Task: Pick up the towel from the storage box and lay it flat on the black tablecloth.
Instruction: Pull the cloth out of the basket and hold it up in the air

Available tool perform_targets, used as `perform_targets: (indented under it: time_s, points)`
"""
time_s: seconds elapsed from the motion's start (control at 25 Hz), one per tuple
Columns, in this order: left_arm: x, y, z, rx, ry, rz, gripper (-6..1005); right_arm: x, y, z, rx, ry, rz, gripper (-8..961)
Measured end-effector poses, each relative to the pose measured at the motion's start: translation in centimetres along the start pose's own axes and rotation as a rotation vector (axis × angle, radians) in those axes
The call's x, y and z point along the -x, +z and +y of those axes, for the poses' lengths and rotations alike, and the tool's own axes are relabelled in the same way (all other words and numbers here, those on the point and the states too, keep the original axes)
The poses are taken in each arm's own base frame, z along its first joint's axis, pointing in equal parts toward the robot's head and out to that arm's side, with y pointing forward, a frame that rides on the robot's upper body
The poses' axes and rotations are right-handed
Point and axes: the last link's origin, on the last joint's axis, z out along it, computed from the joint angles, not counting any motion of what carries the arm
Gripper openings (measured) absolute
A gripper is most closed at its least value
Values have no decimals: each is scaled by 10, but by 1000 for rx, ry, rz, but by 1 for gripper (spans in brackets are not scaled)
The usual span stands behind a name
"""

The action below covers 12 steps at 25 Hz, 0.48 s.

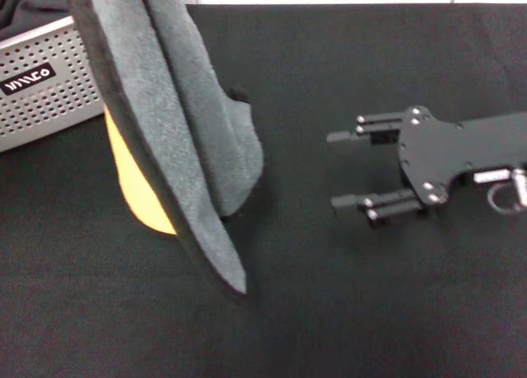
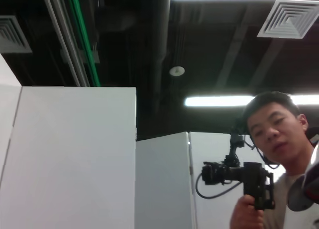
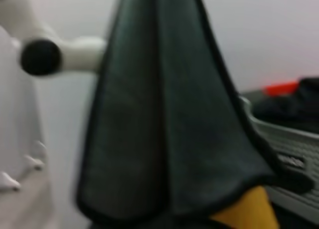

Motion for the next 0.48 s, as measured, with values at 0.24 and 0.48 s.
perform_targets:
  time_s: [0.24,0.48]
  points:
    - [6,9,2,49,-25,-43,15,-2,14,-29,-100,-65,146,741]
    - [11,16,5,89,-39,-88,15,4,15,-31,-86,-130,211,741]
